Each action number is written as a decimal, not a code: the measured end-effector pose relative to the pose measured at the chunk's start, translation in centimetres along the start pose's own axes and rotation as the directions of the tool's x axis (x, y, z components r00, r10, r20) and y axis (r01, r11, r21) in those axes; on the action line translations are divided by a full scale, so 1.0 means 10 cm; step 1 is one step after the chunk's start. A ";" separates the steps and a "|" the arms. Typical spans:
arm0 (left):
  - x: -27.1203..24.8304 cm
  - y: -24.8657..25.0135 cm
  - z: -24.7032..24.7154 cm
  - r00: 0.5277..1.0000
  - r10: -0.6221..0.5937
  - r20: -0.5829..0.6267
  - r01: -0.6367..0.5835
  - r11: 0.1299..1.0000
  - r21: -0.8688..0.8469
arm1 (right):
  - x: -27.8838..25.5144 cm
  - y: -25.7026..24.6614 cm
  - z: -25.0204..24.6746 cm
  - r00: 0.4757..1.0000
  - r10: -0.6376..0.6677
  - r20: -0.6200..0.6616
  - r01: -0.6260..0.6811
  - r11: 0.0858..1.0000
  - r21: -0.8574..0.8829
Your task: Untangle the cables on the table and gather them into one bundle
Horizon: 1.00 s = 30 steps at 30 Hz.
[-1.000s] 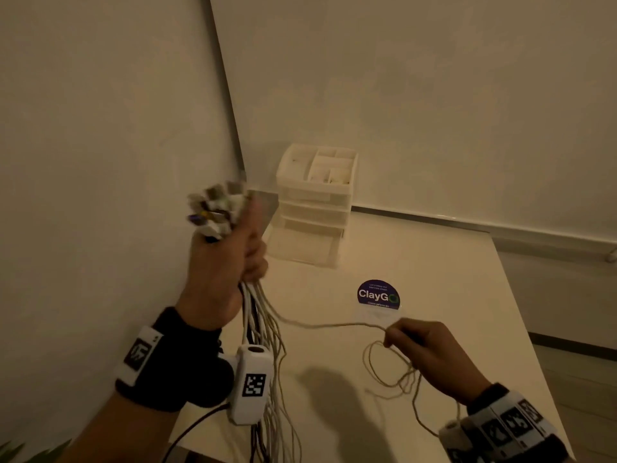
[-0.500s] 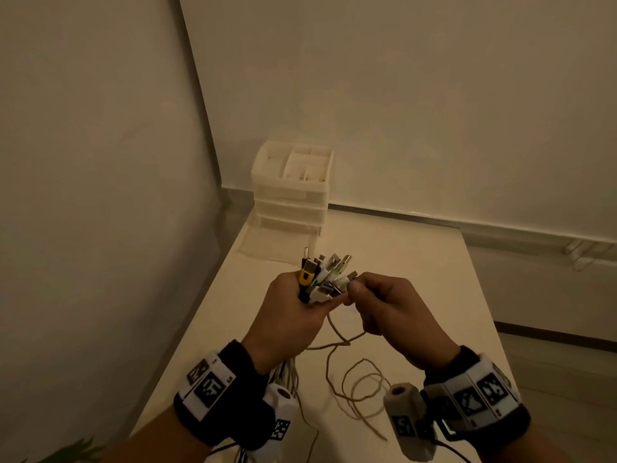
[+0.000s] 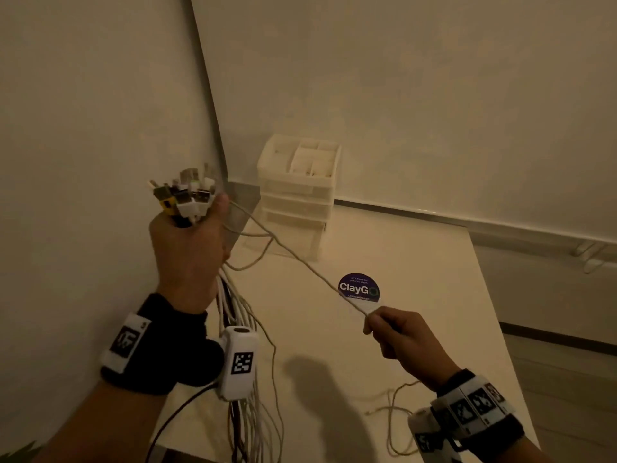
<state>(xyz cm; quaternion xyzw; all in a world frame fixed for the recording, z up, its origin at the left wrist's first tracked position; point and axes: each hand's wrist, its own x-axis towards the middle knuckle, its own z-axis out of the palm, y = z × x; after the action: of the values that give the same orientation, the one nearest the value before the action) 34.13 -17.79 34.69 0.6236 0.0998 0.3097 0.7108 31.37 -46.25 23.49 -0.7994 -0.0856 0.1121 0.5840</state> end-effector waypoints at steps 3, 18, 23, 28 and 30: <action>-0.01 -0.01 -0.06 1.000 0.027 -0.011 -0.027 0.998 0.053 | -0.07 0.07 0.04 0.999 0.015 -0.037 -0.016 0.999 -0.032; -0.88 -0.33 0.39 0.759 -0.037 0.650 -0.187 0.944 0.272 | 0.00 -0.65 0.12 0.994 -0.043 0.106 -0.008 0.897 0.441; -0.84 -0.32 0.34 0.758 -0.015 0.652 -0.235 0.926 0.294 | -0.06 -0.67 0.12 0.991 -0.067 0.119 0.011 0.905 0.425; -0.83 -0.32 0.29 0.803 0.090 0.590 -0.302 0.914 0.271 | -0.07 -0.65 0.16 0.985 -0.119 0.126 0.061 0.918 0.393; -0.80 -0.28 0.28 0.849 0.097 0.519 -0.274 0.922 0.275 | -0.08 -0.58 0.17 0.985 -0.126 0.122 0.071 0.922 0.380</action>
<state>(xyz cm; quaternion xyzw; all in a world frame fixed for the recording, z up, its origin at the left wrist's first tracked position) 30.15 -24.69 30.62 0.8014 -0.0957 0.1855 0.5605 30.11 -43.13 28.61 -0.6580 -0.1447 0.1540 0.7227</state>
